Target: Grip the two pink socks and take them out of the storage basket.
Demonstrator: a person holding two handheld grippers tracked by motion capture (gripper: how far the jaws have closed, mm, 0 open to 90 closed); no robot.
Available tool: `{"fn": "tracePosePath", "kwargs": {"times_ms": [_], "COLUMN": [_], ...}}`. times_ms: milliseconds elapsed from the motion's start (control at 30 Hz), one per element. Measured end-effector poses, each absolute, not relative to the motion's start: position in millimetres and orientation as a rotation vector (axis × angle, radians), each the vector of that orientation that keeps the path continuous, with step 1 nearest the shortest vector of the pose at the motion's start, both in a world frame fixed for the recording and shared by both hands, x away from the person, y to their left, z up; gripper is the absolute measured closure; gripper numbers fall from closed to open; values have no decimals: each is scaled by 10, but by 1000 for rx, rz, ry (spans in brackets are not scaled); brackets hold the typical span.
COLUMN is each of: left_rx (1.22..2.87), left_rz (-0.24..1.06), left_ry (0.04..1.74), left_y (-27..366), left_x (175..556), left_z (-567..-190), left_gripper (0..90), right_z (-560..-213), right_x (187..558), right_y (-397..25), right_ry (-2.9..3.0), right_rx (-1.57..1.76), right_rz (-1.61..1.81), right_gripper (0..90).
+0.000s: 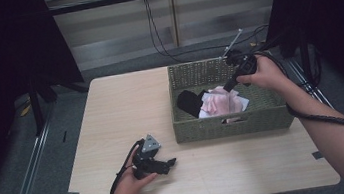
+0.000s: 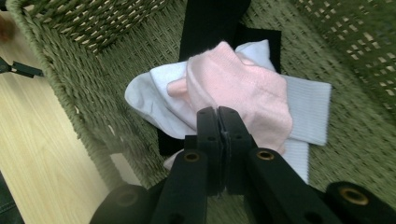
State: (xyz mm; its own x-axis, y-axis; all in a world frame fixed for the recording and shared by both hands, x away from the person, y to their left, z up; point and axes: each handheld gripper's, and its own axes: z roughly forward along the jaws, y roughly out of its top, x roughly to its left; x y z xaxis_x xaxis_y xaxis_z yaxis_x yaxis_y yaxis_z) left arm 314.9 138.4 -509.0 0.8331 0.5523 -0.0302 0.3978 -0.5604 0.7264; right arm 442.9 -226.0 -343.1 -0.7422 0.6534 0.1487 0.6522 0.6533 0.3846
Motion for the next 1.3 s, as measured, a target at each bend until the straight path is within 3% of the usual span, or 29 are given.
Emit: {"fn": "tracePosePath", "kwargs": {"times_ms": [1300], "left_rx": [2238], "left_rz": [257], "left_ry": [690], "left_y": [1384], "left_x": [3149], "left_z": [-5090], "left_gripper": [154], "right_z": [-2472], "right_x": [4237], "right_y": [-2357], "right_ry": [2822], "right_rx": [1029], "right_rz": [746], "right_gripper": [883]}}
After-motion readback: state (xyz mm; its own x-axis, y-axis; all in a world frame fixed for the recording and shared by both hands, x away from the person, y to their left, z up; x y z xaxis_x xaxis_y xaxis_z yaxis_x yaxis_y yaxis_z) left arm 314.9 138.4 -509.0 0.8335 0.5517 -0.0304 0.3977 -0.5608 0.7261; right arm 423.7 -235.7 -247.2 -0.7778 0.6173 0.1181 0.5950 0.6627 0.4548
